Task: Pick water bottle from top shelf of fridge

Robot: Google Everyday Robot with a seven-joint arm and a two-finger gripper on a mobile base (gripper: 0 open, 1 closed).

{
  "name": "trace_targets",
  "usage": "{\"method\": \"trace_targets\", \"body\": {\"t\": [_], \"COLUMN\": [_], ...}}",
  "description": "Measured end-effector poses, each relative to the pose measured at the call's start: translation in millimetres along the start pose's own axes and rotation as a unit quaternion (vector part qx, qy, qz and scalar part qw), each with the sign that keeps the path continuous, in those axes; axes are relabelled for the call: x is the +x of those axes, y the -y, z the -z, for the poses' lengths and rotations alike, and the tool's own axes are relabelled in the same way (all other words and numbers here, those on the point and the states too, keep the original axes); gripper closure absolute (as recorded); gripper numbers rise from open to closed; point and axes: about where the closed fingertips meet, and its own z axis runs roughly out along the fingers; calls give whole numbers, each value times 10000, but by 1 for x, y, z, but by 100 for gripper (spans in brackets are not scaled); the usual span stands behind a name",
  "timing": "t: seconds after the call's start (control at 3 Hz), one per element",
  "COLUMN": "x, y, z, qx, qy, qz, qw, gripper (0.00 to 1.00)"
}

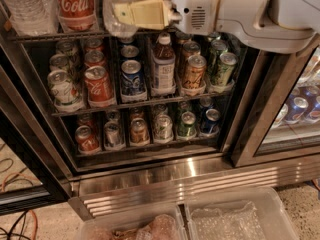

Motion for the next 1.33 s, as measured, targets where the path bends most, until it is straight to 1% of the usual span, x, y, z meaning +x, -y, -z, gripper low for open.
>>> {"method": "trace_targets", "body": {"t": [0.33,0.67,1.0,1.33], "x": [6,15,24,32], "y": [-11,-17,-20,-19], "z": [8,13,15,18], "qx": [-372,-602,-714,-736], "qy": [-70,-139,-211,-271], "qz": [-27,-103,-175,-257], "qw": [9993,9980,9971,9966], "gripper": [100,100,100,100]}}
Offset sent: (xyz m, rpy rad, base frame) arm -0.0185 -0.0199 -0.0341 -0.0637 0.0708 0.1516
